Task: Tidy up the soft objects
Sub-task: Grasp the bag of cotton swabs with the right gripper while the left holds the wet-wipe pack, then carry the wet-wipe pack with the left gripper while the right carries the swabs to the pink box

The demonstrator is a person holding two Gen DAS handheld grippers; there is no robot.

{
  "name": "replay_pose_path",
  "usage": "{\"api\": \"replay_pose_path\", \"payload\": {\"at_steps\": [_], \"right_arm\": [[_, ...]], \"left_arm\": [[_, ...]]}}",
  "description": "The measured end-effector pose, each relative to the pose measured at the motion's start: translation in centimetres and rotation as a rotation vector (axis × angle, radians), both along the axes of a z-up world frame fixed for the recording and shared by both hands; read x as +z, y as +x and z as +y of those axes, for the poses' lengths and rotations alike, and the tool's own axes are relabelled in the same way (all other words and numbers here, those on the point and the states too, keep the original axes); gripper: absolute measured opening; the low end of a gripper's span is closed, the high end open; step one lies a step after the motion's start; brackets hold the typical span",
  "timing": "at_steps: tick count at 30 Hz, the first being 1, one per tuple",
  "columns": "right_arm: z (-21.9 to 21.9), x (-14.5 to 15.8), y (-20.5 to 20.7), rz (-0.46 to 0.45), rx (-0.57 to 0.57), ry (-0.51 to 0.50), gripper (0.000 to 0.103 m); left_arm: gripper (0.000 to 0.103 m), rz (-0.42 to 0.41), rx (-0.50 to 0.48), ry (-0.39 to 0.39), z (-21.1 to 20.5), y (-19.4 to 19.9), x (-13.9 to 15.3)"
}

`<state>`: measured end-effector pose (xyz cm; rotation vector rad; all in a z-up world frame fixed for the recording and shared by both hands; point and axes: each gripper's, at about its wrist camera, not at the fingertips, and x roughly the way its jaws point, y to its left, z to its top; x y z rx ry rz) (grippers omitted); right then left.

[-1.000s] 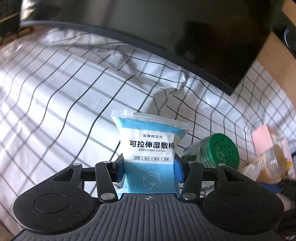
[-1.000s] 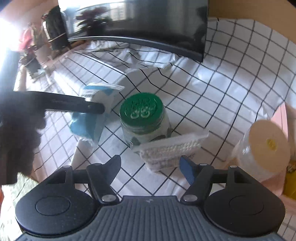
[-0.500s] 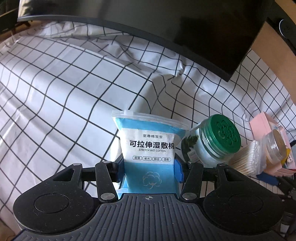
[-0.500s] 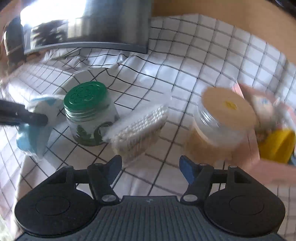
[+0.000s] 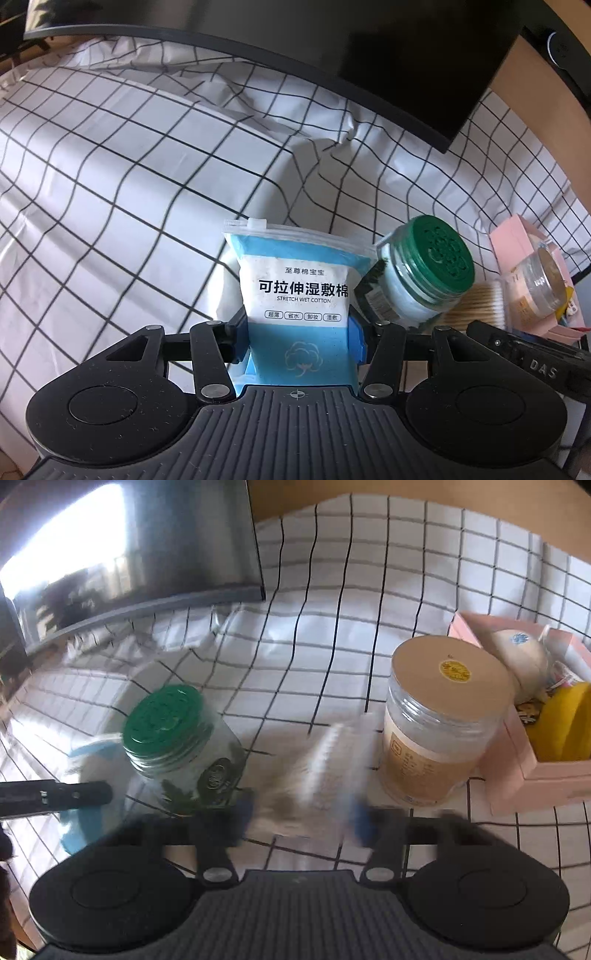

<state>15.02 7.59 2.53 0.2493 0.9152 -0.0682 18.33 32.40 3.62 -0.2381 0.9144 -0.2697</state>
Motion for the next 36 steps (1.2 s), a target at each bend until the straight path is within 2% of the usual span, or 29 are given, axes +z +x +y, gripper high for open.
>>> {"api": "replay_pose_path", "payload": {"at_steps": [5, 12, 17, 23, 26, 31, 36], "right_arm": [[-0.5, 3.3, 1.2, -0.040, 0.061, -0.007, 0.022], [-2.1, 10.3, 1.4, -0.168, 0.134, -0.014, 0.021], [-4.5, 15.3, 0.5, -0.252, 0.180, 0.038, 0.021], [-8.3, 19.9, -1.2, -0.336, 0.186, 0.026, 0.021], [-10.6, 21.1, -2.4, -0.376, 0.172, 0.016, 0.021], [-14.9, 21.4, -4.3, -0.397, 0.122, -0.007, 0.021], [-19.2, 21.2, -7.0, -0.439, 0.055, -0.043, 0.021]], "left_arm": [[0.055, -0.032, 0.033, 0.018, 1.1, 0.2, 2.0], [0.055, -0.110, 0.077, 0.022, 1.8, 0.0, 7.9], [0.055, -0.169, 0.084, 0.005, 0.4, -1.2, 11.5], [0.055, -0.219, 0.062, 0.009, -3.2, -2.2, 14.5], [0.055, -0.232, 0.030, 0.011, -5.7, -2.5, 15.3], [0.055, -0.236, -0.065, 0.001, -11.3, -3.2, 15.7], [0.055, -0.199, -0.188, -0.036, -17.9, -3.1, 14.9]]}}
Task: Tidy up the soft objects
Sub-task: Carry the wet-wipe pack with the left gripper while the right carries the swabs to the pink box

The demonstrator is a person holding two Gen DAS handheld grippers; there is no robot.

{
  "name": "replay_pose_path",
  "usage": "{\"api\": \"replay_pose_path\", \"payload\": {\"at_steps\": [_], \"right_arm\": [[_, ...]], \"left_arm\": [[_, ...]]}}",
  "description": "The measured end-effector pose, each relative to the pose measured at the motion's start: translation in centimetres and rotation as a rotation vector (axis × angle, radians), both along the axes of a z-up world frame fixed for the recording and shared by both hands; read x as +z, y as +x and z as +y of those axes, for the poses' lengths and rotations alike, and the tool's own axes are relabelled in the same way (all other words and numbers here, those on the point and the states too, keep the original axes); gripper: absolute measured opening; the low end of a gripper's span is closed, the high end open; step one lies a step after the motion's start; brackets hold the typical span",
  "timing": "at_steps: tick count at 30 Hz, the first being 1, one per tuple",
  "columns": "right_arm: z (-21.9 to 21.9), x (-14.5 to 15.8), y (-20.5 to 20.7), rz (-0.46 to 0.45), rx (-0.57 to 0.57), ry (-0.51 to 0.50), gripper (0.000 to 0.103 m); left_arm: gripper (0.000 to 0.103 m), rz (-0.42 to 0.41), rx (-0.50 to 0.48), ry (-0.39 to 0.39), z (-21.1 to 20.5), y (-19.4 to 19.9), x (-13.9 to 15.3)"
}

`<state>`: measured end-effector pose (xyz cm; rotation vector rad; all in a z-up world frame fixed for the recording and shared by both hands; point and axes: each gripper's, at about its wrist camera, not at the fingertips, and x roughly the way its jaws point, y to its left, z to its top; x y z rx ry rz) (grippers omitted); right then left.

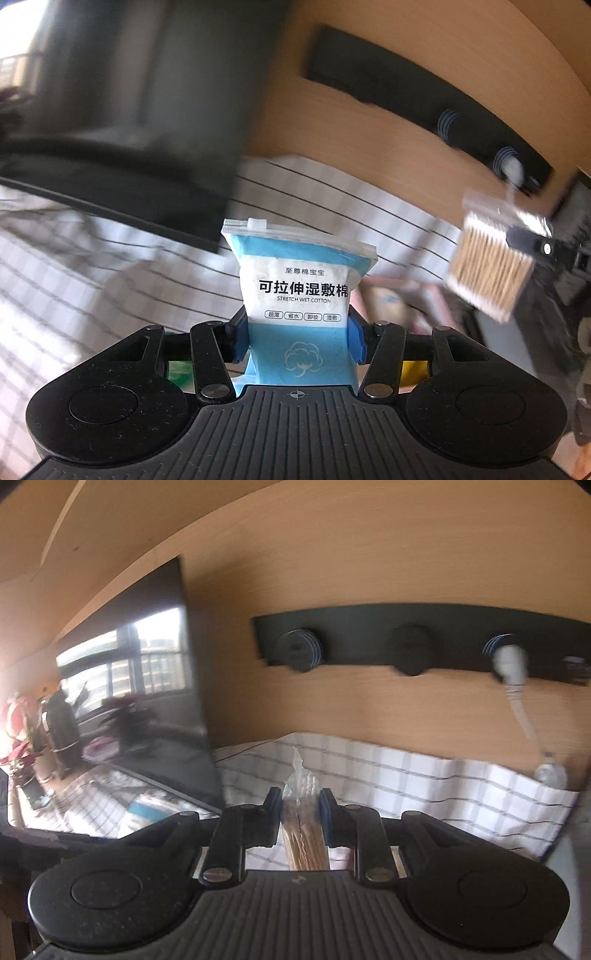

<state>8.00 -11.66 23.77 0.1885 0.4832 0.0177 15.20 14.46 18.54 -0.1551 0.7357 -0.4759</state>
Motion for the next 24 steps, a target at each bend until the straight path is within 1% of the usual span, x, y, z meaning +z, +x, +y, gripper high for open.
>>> {"api": "replay_pose_path", "payload": {"at_steps": [4, 8, 12, 16, 17, 18, 19, 22, 23, 24], "right_arm": [[-3.6, -0.5, -1.9, -0.033, -0.068, -0.002, 0.021], [-6.5, -2.0, -3.1, -0.039, -0.145, -0.020, 0.021], [-8.7, -4.5, -3.2, -0.029, -0.193, 0.006, 0.021], [-10.3, -6.6, -2.0, -0.015, -0.219, 0.039, 0.021], [-10.6, -7.0, -1.6, -0.010, -0.233, 0.045, 0.021], [-10.9, -7.5, -1.2, -0.002, -0.238, 0.058, 0.021], [-11.2, -8.0, -0.9, 0.008, -0.240, 0.079, 0.021], [-11.5, -9.7, 0.1, 0.031, -0.250, 0.105, 0.021], [-11.6, -10.3, 0.4, 0.037, -0.254, 0.105, 0.021], [-11.7, -10.8, 0.7, 0.045, -0.257, 0.108, 0.021]], "left_arm": [[0.055, 0.042, -0.097, 0.009, -5.7, 0.4, -1.1], [0.055, 0.097, -0.165, -0.001, -11.1, 1.1, -2.9], [0.056, 0.154, -0.231, -0.059, -16.0, 2.4, -5.1], [0.056, 0.171, -0.295, -0.126, -19.5, 4.3, -7.0], [0.056, 0.168, -0.307, -0.117, -20.3, 4.9, -7.6], [0.056, 0.165, -0.310, -0.083, -20.9, 5.4, -8.3], [0.058, 0.167, -0.303, -0.029, -21.7, 6.0, -9.0], [0.064, 0.167, -0.304, 0.074, -23.0, 7.2, -10.6], [0.070, 0.155, -0.318, 0.102, -23.2, 7.2, -10.7], [0.073, 0.147, -0.330, 0.140, -23.3, 7.1, -10.8]]}}
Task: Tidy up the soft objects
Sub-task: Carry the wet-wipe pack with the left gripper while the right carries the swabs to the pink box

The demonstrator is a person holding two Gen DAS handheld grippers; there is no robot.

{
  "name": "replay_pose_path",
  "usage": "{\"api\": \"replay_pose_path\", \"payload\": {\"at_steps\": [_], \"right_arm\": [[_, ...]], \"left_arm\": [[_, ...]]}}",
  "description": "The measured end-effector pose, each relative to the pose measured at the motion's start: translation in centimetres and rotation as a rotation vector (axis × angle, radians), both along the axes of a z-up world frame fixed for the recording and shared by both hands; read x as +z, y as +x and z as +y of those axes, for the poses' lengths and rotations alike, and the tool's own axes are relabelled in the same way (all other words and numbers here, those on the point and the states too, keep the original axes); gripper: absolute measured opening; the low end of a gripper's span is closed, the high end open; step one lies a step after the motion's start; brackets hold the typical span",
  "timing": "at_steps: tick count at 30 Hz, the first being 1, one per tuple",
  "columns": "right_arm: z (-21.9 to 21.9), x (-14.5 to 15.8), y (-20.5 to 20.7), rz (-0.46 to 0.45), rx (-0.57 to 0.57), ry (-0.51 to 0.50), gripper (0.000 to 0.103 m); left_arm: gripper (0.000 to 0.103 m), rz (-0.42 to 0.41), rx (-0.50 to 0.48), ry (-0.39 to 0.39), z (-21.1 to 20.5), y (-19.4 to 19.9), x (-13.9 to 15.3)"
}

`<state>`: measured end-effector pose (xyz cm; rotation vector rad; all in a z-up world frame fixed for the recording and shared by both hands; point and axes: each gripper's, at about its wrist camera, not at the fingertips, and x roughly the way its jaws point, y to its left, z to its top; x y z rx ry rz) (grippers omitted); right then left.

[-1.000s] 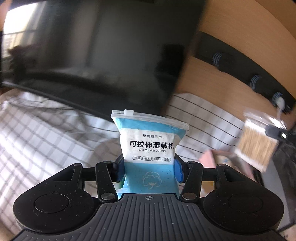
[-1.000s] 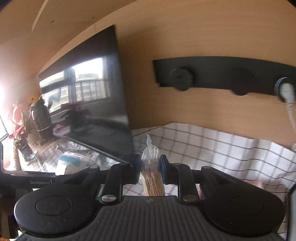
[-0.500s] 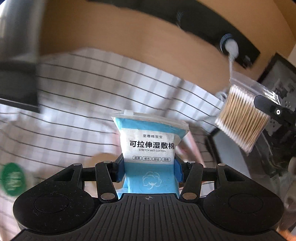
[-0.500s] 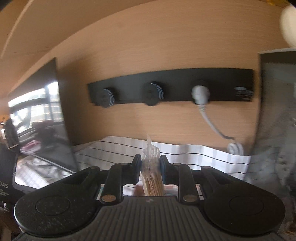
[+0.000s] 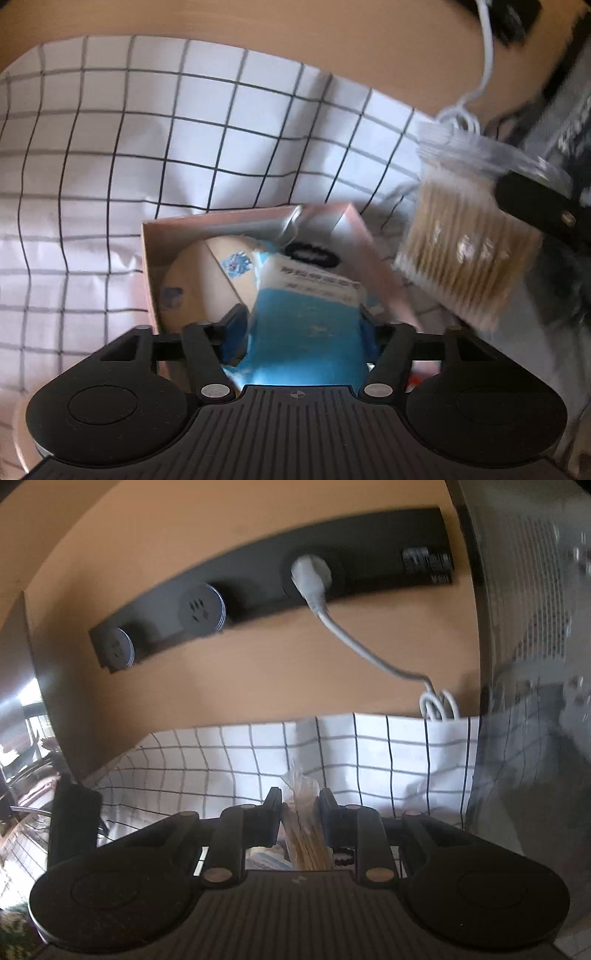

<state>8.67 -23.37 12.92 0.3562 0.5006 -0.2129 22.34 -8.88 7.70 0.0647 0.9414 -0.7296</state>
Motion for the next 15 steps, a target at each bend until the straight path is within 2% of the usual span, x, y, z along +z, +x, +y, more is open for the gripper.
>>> {"api": "replay_pose_path", "payload": {"at_steps": [4, 5, 6, 8, 13, 14, 15], "right_arm": [[-0.3, -2.0, 1.8, 0.032, -0.021, 0.017, 0.021], [-0.3, -2.5, 2.2, 0.033, -0.029, -0.002, 0.021], [0.0, -2.9, 2.5, 0.031, -0.035, -0.034, 0.021], [0.3, -3.8, 3.2, 0.046, -0.032, -0.075, 0.021], [0.1, -6.3, 4.4, 0.105, 0.013, -0.001, 0.022], [0.1, -6.7, 4.5, 0.112, 0.033, 0.016, 0.022], [0.3, -6.9, 4.4, 0.116, 0.050, 0.026, 0.022]], "left_arm": [[0.074, -0.036, -0.014, 0.123, 0.2, -0.4, -0.5], [0.071, -0.051, -0.005, 0.131, 0.6, -0.5, -0.2], [0.067, -0.058, -0.002, 0.112, 1.1, -0.6, 0.3], [0.066, -0.060, -0.001, 0.064, 2.1, -0.7, 1.6], [0.065, -0.122, 0.006, -0.014, 3.9, -1.3, 4.9], [0.059, -0.122, 0.011, -0.009, 3.7, -1.3, 5.2], [0.047, -0.117, 0.013, 0.003, 3.7, -1.3, 5.2]]}}
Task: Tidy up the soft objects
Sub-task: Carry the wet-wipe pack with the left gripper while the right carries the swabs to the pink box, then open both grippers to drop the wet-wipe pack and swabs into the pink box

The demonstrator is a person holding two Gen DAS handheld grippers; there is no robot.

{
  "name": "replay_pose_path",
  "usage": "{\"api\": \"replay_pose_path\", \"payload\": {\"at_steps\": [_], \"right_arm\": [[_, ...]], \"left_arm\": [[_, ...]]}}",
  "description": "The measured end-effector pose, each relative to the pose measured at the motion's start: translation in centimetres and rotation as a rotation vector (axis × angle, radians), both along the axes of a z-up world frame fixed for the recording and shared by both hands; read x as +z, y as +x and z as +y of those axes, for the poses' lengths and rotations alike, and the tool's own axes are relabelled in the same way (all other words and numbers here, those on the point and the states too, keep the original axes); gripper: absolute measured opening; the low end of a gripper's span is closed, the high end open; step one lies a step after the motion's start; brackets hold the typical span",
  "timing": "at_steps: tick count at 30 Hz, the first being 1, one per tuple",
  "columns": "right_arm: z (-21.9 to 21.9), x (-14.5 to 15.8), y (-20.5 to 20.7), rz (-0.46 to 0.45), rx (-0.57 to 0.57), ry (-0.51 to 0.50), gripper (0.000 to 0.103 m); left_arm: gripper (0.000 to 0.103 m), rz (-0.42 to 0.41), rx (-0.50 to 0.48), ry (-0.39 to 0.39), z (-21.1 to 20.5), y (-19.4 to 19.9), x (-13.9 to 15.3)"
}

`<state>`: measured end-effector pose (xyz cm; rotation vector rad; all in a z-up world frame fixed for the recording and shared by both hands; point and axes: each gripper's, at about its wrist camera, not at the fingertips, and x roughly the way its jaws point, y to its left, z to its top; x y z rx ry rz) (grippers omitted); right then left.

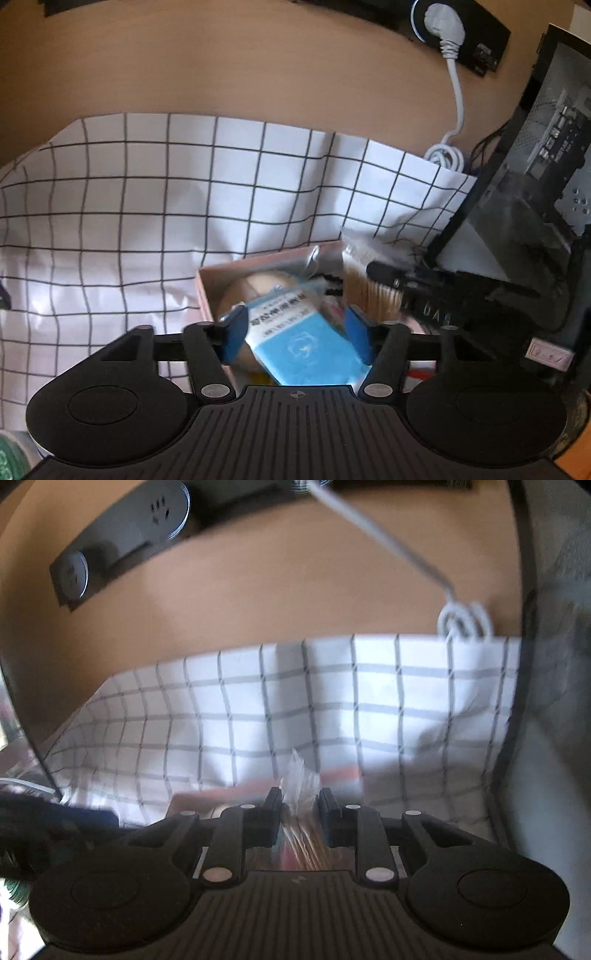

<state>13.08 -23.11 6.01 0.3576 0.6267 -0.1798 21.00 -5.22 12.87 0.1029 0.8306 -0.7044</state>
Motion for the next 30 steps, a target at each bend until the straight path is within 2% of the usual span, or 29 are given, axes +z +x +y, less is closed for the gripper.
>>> {"api": "replay_pose_path", "payload": {"at_steps": [2, 4, 7, 13, 16, 20, 25, 28, 30], "right_arm": [[0.3, -0.3, -0.2, -0.001, 0.039, 0.032, 0.022], [0.6, -0.6, -0.7, 0.003, 0.065, 0.071, 0.025], [1.1, -0.7, -2.1, -0.003, 0.078, 0.085, 0.035], [0.5, 1.0, -4.5, -0.086, 0.016, 0.081, 0.035], [-0.1, 0.2, -3.5, -0.016, 0.004, 0.097, 0.033], [-0.4, -2.7, -1.9, 0.098, -0.006, 0.134, 0.032], [-0.2, -3.4, -1.0, 0.118, -0.006, 0.096, 0.032], [0.3, -3.5, -0.5, 0.130, 0.008, 0.059, 0.032], [0.6, -3.3, -0.4, 0.142, 0.016, 0.034, 0.033]], "left_arm": [[0.033, 0.021, -0.011, 0.031, -0.4, -0.1, -0.7], [0.031, 0.041, -0.022, 0.060, -0.9, -0.3, -1.7], [0.031, 0.023, -0.018, 0.091, -1.5, -0.5, -2.7], [0.032, 0.022, 0.033, 0.095, -1.7, 0.2, -3.5], [0.032, 0.006, 0.036, 0.093, -1.9, 0.0, -3.6], [0.033, 0.011, 0.044, 0.074, -1.7, 0.4, -3.8], [0.035, -0.007, 0.052, 0.081, -2.0, 0.3, -4.0], [0.041, -0.035, 0.056, 0.096, -2.5, 0.3, -4.3], [0.048, -0.033, 0.061, 0.098, -2.7, 0.5, -4.5]]}}
